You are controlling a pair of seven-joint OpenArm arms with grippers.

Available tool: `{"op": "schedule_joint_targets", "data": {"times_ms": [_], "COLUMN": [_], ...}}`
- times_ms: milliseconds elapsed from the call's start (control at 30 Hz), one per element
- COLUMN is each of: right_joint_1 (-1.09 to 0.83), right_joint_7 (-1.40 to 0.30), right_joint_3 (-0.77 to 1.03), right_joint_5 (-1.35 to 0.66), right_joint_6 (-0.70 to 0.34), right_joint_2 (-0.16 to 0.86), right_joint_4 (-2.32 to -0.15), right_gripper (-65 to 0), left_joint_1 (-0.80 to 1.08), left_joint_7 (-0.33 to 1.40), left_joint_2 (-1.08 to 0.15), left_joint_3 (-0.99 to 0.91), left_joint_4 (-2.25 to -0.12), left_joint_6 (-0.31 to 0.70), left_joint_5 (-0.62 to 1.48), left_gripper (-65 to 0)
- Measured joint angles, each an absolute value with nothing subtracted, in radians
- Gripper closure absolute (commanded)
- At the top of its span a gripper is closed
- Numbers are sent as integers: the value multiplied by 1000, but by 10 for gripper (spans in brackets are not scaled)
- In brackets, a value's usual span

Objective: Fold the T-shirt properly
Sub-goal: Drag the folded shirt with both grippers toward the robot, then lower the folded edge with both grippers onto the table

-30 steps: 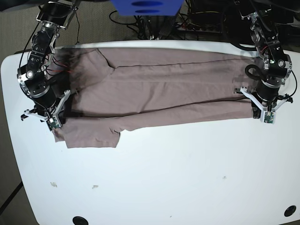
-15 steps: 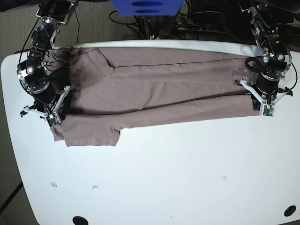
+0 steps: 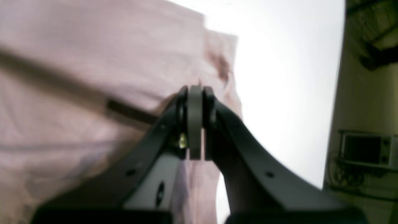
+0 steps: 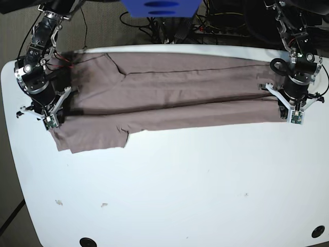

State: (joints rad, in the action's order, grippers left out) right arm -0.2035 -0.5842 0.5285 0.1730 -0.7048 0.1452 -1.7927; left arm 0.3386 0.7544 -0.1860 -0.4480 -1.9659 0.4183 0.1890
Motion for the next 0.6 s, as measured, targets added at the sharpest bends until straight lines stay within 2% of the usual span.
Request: {"op": "schedule_joint_targets", "data": {"times_ms": [600], "right_joint_1": [-237], "right_joint_7": [-598], "right_joint_3": [528], "right_joint_5": [186], "right_joint_6": [-706], "right_joint_2": [144], "right_joint_4": [-1812], "right_gripper": [0], "left_joint_1": [360], "left_joint_7": [756], "left_joint_2": [-185], "left_joint_3": [-442], "left_joint_4": [-1951], "left_joint_6": [421], "left_joint_5": [191], "left_gripper": [-16]}}
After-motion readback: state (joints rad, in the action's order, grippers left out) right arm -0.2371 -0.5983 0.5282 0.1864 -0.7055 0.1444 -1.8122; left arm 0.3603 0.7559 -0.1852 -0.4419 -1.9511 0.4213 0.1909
